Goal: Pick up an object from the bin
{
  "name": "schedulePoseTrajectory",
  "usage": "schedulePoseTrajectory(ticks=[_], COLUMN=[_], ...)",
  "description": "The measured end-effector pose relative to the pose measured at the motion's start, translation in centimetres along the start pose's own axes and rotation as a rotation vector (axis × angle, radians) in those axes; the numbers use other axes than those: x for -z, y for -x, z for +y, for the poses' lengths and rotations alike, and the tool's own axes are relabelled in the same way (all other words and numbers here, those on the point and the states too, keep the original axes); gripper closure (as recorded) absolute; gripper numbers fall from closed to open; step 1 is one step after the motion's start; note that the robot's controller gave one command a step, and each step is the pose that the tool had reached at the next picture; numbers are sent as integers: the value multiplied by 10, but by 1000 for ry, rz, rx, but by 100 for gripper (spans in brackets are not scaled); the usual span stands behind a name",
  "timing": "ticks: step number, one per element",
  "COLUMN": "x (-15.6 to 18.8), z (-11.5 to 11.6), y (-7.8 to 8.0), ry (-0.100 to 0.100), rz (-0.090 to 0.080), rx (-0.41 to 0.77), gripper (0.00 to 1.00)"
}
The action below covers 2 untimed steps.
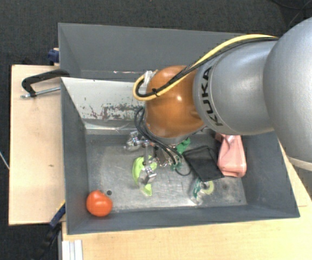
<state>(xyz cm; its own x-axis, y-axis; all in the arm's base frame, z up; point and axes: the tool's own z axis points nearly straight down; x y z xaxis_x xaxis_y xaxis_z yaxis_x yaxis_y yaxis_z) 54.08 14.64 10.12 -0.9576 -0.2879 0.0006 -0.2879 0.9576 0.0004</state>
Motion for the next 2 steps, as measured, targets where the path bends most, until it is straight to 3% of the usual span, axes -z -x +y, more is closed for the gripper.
schedulePoseTrajectory(ticks=[1,2], x=[2,-7], z=[-3,-28], y=[-2,-8], ry=[0,-1], rz=[-1,0], rx=[76,168], gripper=[0,0])
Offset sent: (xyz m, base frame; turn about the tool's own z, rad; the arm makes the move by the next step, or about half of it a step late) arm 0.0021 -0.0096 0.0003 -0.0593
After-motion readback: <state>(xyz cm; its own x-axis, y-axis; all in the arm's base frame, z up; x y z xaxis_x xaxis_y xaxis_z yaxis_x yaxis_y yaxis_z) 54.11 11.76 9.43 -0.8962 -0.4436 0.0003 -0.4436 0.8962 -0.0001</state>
